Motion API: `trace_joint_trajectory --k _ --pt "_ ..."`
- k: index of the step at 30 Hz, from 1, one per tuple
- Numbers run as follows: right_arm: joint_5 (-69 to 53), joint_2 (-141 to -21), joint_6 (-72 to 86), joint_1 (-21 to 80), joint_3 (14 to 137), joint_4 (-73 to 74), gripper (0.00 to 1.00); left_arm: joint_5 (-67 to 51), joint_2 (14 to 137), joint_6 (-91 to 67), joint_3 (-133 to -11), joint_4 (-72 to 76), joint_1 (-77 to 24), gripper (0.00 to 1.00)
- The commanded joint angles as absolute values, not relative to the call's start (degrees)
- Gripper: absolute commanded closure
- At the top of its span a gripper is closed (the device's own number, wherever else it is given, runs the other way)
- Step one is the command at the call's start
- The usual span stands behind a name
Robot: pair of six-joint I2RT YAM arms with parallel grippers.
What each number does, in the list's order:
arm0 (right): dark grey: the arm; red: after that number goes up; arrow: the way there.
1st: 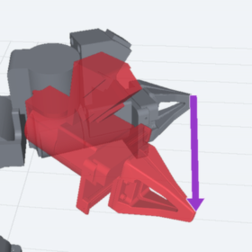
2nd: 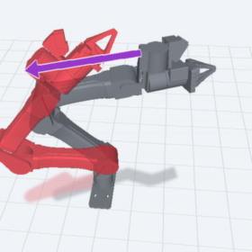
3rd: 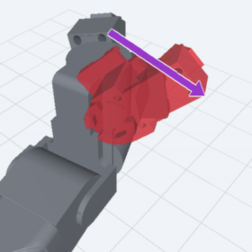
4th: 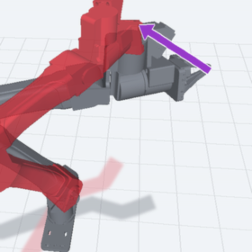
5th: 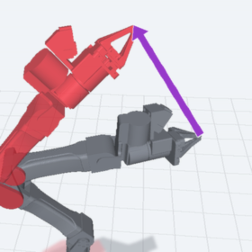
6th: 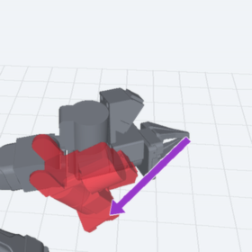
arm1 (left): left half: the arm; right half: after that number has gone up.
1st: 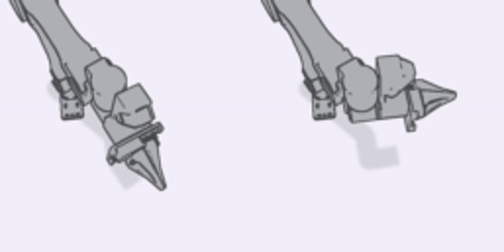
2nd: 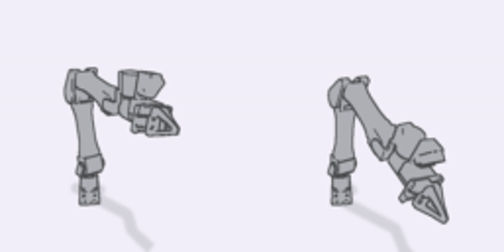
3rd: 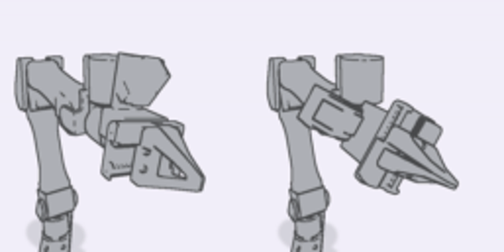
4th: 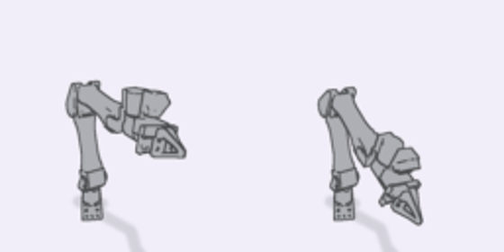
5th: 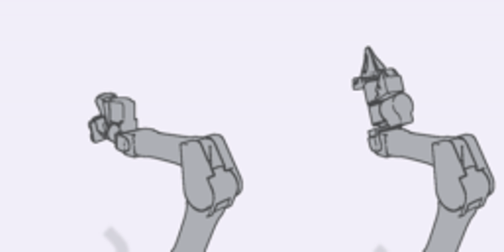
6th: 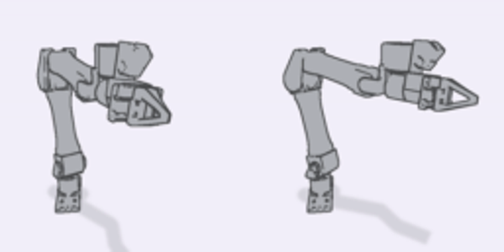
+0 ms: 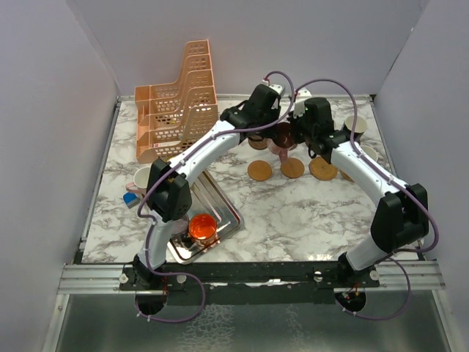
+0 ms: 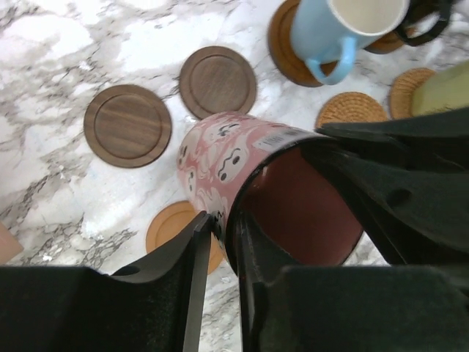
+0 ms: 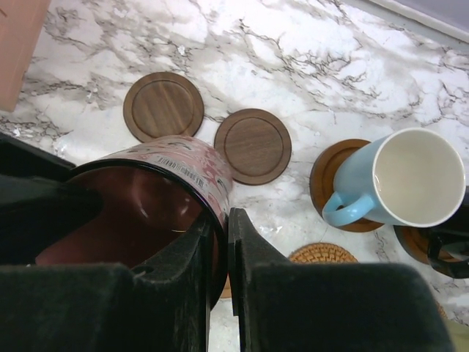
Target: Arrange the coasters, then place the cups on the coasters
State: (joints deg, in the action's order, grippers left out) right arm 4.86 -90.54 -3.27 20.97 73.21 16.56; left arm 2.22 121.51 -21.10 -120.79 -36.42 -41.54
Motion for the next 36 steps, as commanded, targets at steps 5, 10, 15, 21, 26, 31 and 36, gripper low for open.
trace_joint_trajectory --k 5,10,15,21,26,31,36 --pt "5.88 -85.95 -3.06 16.46 71.15 16.90 0.99 -11.75 109.64 -15.76 -117.79 -28.37 -40.49 0.56" --pt "4.48 -82.36 -2.03 14.25 69.53 19.00 0.99 -17.05 107.96 -12.96 -116.65 -27.87 -39.75 0.43" --pt "4.03 -77.11 -0.38 11.85 66.65 22.69 0.99 -17.60 105.50 -9.49 -114.45 -27.48 -39.41 0.40" --pt "4.72 -72.59 3.69 8.98 63.42 25.65 0.99 -16.04 104.37 -7.50 -112.15 -27.49 -39.29 0.38" --pt "9.70 -72.63 9.75 7.03 64.44 28.30 0.99 -14.25 104.30 -7.08 -111.50 -27.29 -39.28 0.38" --pt "9.64 -74.19 13.56 5.20 65.36 30.06 0.99 -13.33 104.49 -6.94 -111.49 -27.16 -39.29 0.38" --pt "9.37 -77.18 12.73 4.69 66.00 30.22 0.99 -13.36 104.83 -6.93 -111.48 -27.11 -39.21 0.38"
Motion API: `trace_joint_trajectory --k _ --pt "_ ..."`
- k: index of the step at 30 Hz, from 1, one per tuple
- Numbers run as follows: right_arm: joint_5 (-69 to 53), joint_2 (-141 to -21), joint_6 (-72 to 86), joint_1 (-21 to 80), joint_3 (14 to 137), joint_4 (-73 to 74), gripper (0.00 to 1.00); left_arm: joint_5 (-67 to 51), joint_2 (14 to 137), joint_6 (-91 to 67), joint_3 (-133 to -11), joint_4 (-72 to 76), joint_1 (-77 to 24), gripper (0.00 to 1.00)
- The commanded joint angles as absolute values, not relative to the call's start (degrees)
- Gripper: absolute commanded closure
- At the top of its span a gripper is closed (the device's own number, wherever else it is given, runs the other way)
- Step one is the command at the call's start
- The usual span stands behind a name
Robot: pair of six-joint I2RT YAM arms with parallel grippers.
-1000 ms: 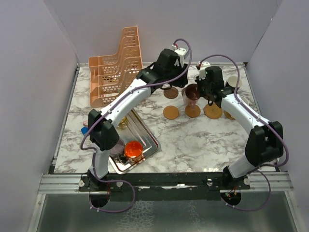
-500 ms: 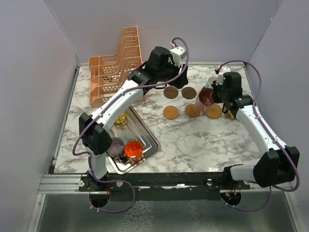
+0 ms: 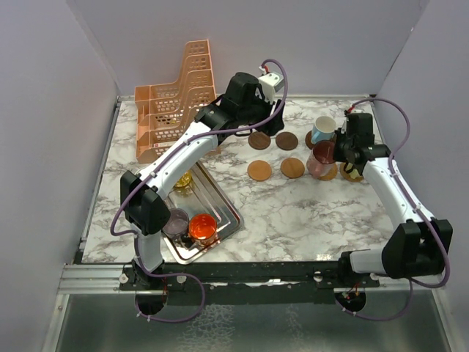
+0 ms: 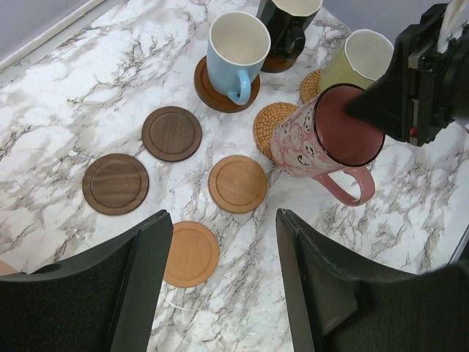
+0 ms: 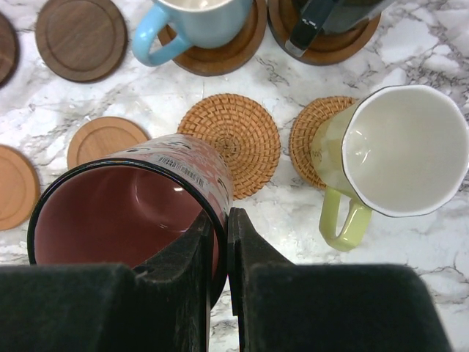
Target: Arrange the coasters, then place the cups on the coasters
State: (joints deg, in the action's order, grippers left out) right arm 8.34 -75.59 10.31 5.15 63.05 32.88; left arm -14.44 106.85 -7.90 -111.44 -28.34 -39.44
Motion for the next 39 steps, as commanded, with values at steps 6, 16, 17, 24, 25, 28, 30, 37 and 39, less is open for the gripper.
trace_joint_trajectory --k 6,16,17,24,25,28,30,37,39 --pt "10.30 -80.85 14.77 3.47 68.39 31.63 0.99 -13.61 105.03 -7.12 -111.53 -27.15 -39.19 0.37" --pt "11.59 -85.37 16.41 1.94 70.55 32.52 0.99 -13.62 104.85 -5.96 -110.88 -27.31 -38.75 0.19" --pt "11.52 -85.61 16.40 1.74 70.62 32.52 0.99 -13.69 104.81 -5.90 -110.86 -27.40 -38.69 0.18" --pt "11.38 -88.16 17.20 0.29 71.92 33.14 0.99 -13.96 104.55 -5.71 -110.18 -27.37 -38.43 0.09" --pt "11.49 -88.45 17.34 0.20 72.10 33.14 0.99 -14.16 104.49 -5.64 -110.11 -27.37 -38.41 0.08" --pt "11.10 -89.43 17.71 -0.08 72.62 33.31 0.99 -14.60 104.29 -5.69 -109.88 -27.37 -38.32 0.08" --pt "11.11 -89.92 17.87 -0.22 73.02 33.67 0.99 -14.82 104.24 -5.76 -109.92 -27.40 -38.32 0.07" --pt "11.21 -91.06 17.76 -0.74 74.15 33.99 0.99 -15.49 103.98 -5.96 -109.72 -27.36 -38.23 0.05" --pt "11.05 -91.21 17.76 -1.04 74.19 33.90 0.99 -15.87 103.85 -6.01 -109.64 -27.41 -38.23 0.05"
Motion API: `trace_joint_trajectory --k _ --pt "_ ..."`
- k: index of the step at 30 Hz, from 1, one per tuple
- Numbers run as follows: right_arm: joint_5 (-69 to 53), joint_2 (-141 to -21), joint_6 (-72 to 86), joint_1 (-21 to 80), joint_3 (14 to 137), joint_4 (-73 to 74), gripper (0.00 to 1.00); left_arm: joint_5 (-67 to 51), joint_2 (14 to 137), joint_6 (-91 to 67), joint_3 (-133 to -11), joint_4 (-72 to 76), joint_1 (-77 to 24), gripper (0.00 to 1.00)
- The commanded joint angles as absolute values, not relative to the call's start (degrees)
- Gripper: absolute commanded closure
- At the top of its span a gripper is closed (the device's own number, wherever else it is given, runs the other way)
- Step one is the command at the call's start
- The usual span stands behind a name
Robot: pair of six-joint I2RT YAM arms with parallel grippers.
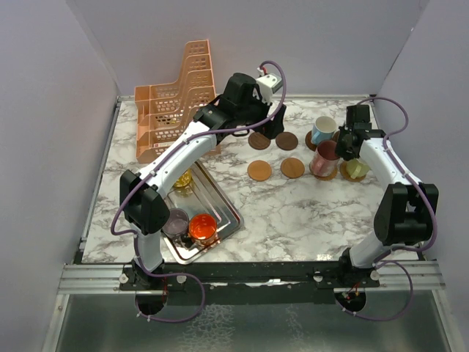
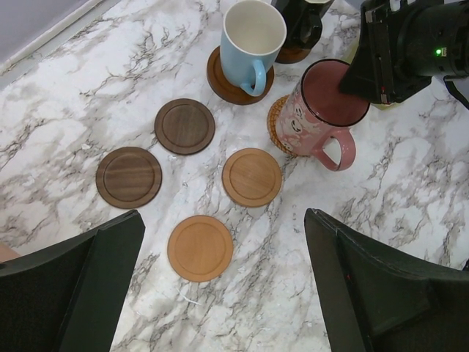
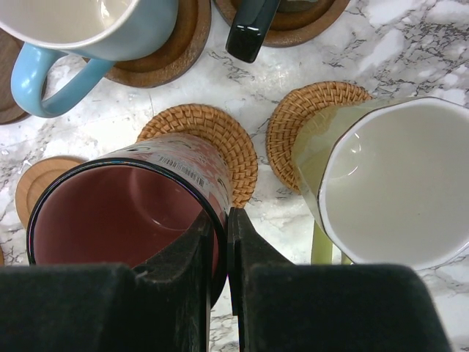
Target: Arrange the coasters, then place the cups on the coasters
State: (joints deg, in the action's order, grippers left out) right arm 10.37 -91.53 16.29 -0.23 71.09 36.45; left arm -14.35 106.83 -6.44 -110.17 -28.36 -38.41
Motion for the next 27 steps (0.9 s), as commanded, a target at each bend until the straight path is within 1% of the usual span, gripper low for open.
trace_joint_trajectory --k 1,27 --pt "10.80 -91.14 17.80 -1.20 74.14 33.68 0.99 -16.05 103.81 -6.05 -109.63 -27.40 -38.23 0.05" --pt "11.52 -92.74 17.27 -2.28 74.45 33.89 0.99 -17.46 102.74 -6.29 -108.61 -27.24 -38.06 0.03"
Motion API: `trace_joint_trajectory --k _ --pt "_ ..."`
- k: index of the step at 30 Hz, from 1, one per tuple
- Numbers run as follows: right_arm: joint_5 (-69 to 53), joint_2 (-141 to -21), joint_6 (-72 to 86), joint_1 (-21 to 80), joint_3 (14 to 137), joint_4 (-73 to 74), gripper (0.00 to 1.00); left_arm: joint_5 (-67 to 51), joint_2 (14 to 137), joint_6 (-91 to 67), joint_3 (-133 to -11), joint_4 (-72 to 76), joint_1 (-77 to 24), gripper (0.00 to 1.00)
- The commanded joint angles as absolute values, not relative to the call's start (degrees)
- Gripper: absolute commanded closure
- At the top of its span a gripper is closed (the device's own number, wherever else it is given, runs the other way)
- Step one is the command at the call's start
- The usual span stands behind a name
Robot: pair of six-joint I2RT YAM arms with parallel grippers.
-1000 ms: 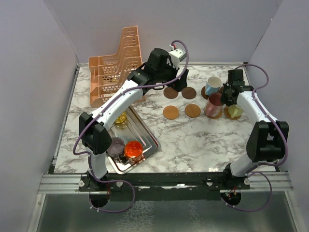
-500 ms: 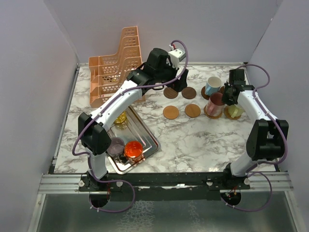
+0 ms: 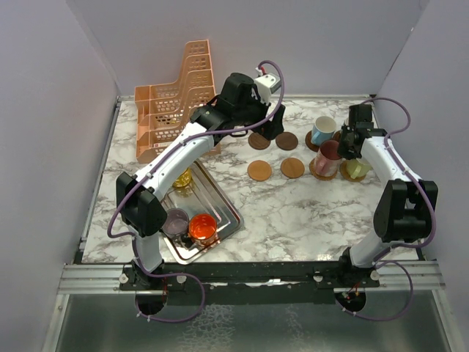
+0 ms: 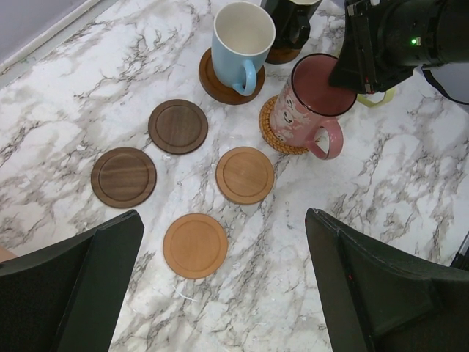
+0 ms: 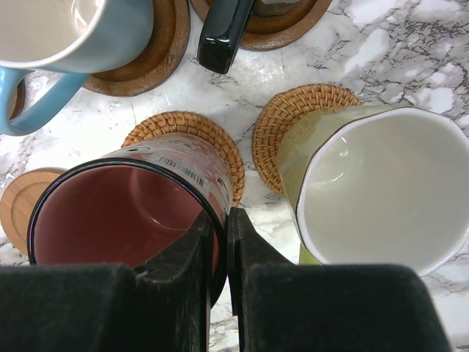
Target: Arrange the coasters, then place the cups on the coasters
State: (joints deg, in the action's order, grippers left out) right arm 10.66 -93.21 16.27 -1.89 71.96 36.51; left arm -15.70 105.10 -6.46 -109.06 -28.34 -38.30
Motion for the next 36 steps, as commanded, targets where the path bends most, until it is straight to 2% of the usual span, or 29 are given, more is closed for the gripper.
trace_joint_trajectory --k 1,25,29,32,36 --pt "11.45 -92.74 17.17 -2.29 74.28 33.69 0.99 -17.49 102.72 -6.37 -108.63 -27.20 -38.06 0.03" --pt "9.45 -92.80 16.14 -2.64 72.40 31.82 0.97 -18.61 102.35 -6.41 -108.37 -27.11 -37.79 0.03" --pt "9.36 -92.66 15.90 -2.63 72.40 31.86 0.92 -18.78 102.39 -6.50 -108.33 -27.11 -37.63 0.03" --pt "8.90 -92.39 15.56 -2.64 72.28 31.58 0.79 -19.00 102.36 -6.70 -108.15 -26.99 -37.54 0.03" --pt "8.27 -92.23 15.56 -2.64 72.36 31.55 0.73 -19.12 102.23 -6.83 -108.01 -26.89 -37.37 0.03"
